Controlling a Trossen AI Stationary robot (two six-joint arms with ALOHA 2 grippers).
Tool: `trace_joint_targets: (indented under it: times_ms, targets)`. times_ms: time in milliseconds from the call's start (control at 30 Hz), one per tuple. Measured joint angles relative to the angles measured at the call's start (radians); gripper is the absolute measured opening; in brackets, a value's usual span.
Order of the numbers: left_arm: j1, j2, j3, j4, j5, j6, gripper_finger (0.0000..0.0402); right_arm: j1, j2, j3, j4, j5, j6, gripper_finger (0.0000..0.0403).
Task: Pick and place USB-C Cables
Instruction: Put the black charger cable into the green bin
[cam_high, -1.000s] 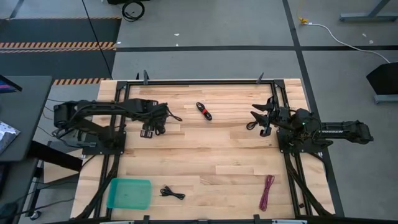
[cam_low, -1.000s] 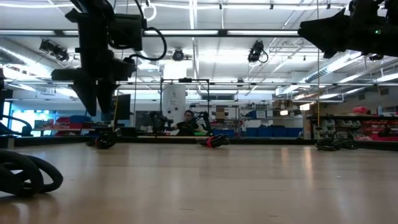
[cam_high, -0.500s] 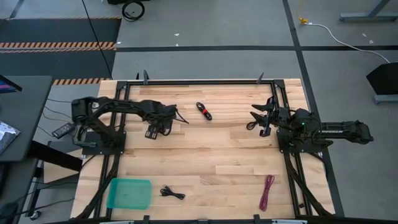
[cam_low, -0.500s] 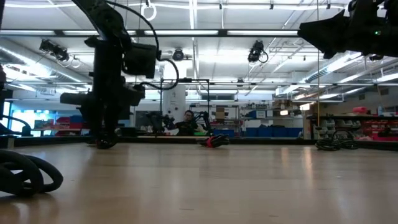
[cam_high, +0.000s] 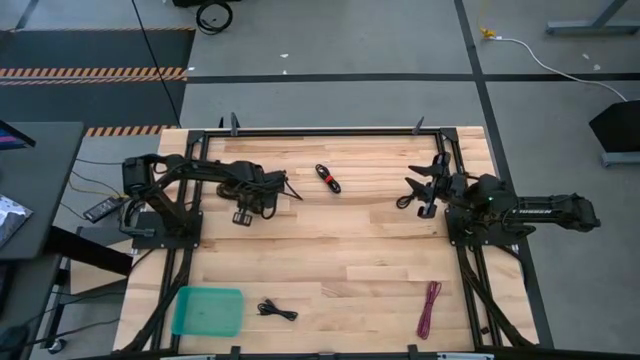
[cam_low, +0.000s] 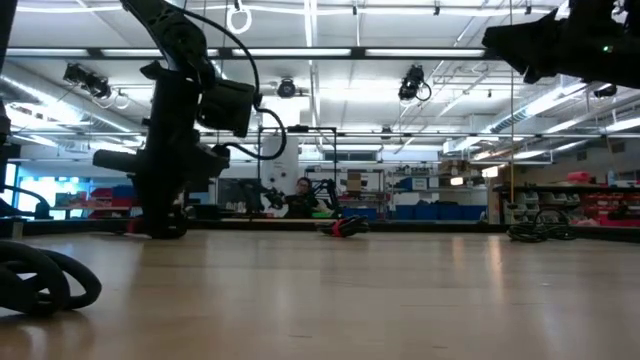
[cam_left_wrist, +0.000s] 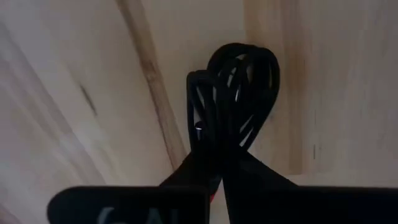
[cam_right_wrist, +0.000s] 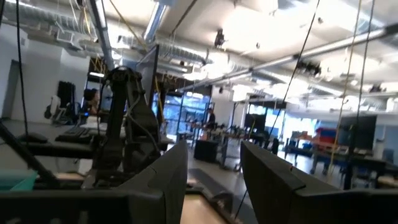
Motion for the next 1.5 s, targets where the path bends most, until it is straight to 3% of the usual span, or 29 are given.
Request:
trace_joint_targets:
  times_ms: [267,533,667,733,1100,1333,1500]
  targets:
    - [-0.007,0.0,0.176,-0.157,-0.05,-0.096,0.0019,0.0,0.0,0.0,0.06,0.003,-0.047,0.0155]
    - [-0.057,0.0,0.495,-0.489,-0.076,-0.498,0.0019,0.0,0.0,0.0,0.066,0.034,-0.067,0.0155]
    - [-0.129,0.0,0.641,-0.679,-0.067,-0.688,0.0019,0.0,0.0,0.0,0.066,0.034,-0.067,0.0155]
    - [-0.18,-0.007,0.693,-0.692,-0.052,-0.777,0.0019,0.0,0.0,0.0,0.067,0.036,-0.067,0.0155]
    - [-0.513,-0.061,0.731,-0.689,-0.001,-1.15,0.0019,0.0,0.0,0.0,0.112,0.033,-0.058,0.0155]
    - [-0.749,-0.036,0.731,-0.687,0.006,-1.438,0.0019,0.0,0.0,0.0,0.111,0.033,0.025,0.0155]
    - [-0.92,0.001,0.73,-0.686,0.018,-1.564,0.0019,0.0,0.0,0.0,0.111,0.032,0.127,0.0155]
